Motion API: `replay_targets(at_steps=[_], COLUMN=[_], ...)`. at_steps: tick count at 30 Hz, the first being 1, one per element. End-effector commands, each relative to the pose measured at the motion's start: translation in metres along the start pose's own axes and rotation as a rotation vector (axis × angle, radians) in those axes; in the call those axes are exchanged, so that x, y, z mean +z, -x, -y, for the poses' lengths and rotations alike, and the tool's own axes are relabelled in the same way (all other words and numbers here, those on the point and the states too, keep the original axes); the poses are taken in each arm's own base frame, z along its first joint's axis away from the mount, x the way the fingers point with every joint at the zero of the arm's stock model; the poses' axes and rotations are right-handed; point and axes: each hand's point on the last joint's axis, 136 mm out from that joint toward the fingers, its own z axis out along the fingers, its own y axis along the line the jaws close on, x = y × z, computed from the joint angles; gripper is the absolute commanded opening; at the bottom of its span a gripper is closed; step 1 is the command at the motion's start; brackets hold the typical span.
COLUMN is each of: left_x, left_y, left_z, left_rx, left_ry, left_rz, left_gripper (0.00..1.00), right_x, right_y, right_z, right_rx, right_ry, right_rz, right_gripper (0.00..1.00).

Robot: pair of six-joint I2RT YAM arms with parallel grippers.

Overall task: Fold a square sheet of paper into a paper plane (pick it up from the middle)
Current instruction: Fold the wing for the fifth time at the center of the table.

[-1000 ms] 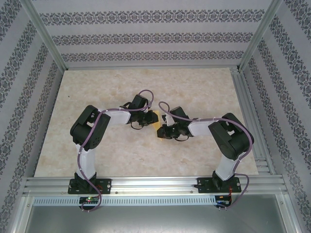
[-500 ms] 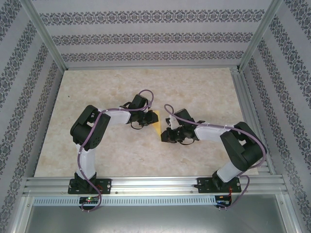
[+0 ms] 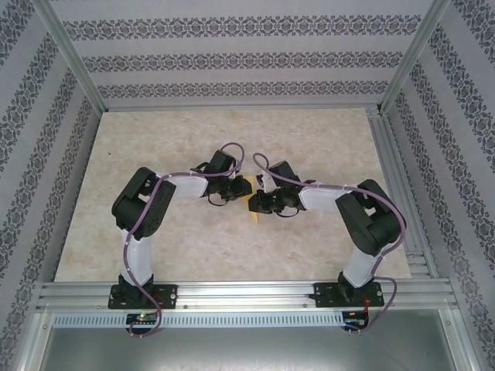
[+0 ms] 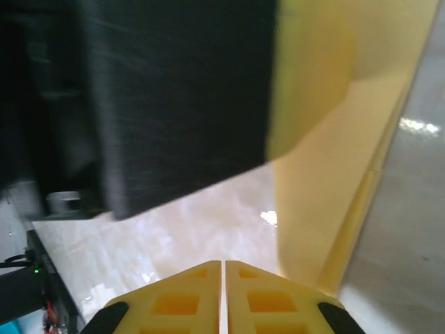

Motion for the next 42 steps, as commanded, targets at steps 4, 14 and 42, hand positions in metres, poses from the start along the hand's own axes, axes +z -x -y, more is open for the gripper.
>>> replay_targets(at_steps=[4, 14, 42], left_x=[0.007, -0.023, 0.003], left_y=[-0.008, 0.006, 0.007], left_z=[-0.011, 0.036, -0.013], left_rx=[0.004, 0.106, 0.121], left_ry=[0.037, -0.104, 0.067], left_rz=[-0.036, 0.042, -0.008], left_gripper=[0.23, 0.28, 0.27], right_x=[0.012, 0.015, 0.013], right_y=[0.001, -0.021, -0.064], right_z=[0.025, 0.052, 0.077], right_rx=[0.041, 0.105, 0.165], right_ry=[-0.058, -0.127, -0.199], right_rz=[-0.002, -0.055, -0.201], right_gripper=[0.09, 0.08, 0.08])
